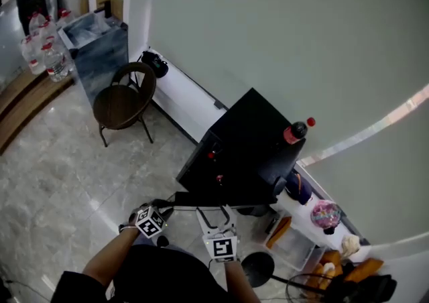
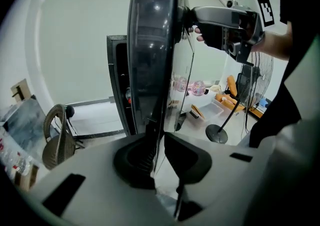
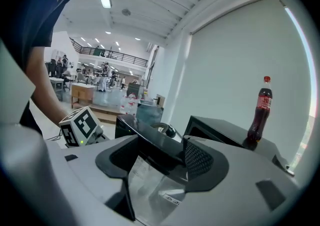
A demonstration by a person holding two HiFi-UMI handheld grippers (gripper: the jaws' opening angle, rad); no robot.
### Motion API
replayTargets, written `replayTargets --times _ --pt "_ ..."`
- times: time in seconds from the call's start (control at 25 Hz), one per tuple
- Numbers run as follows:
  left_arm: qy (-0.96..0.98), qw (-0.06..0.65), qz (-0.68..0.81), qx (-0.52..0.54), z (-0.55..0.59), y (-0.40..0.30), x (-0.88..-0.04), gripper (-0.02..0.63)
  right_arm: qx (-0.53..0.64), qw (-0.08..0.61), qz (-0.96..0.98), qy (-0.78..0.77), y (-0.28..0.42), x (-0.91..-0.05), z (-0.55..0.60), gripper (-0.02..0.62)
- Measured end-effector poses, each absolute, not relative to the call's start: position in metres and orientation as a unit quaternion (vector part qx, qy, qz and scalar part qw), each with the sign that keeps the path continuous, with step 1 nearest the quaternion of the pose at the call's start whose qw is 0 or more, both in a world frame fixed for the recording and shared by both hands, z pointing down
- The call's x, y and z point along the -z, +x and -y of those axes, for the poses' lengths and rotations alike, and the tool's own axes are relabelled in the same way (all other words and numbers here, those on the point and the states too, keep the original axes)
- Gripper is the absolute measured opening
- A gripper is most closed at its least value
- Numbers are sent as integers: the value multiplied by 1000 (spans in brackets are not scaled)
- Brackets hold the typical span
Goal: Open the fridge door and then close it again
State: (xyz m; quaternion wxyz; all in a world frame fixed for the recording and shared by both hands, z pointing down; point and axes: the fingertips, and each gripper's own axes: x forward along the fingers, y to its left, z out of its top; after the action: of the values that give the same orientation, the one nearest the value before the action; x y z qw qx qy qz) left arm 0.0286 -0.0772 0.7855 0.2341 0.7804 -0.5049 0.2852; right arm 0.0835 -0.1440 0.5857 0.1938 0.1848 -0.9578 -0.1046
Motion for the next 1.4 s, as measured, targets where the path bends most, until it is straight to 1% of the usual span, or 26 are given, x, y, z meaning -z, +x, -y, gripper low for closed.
replayTargets --times 0.36,0.72,0.88,1.16,1.4 --pt "749 261 542 -277 44 69 -785 52 119 187 968 115 112 -588 116 289" --pt "729 273 575 -252 15 112 -782 49 132 178 973 60 145 -586 94 288" --pt "727 269 580 -250 6 129 -781 48 142 180 972 52 160 -586 84 273" --pt "720 263 591 -249 -8 158 -778 43 157 188 969 18 180 -584 72 265" --pt "706 271 612 -232 -16 181 -779 41 180 198 963 -14 195 -586 65 250"
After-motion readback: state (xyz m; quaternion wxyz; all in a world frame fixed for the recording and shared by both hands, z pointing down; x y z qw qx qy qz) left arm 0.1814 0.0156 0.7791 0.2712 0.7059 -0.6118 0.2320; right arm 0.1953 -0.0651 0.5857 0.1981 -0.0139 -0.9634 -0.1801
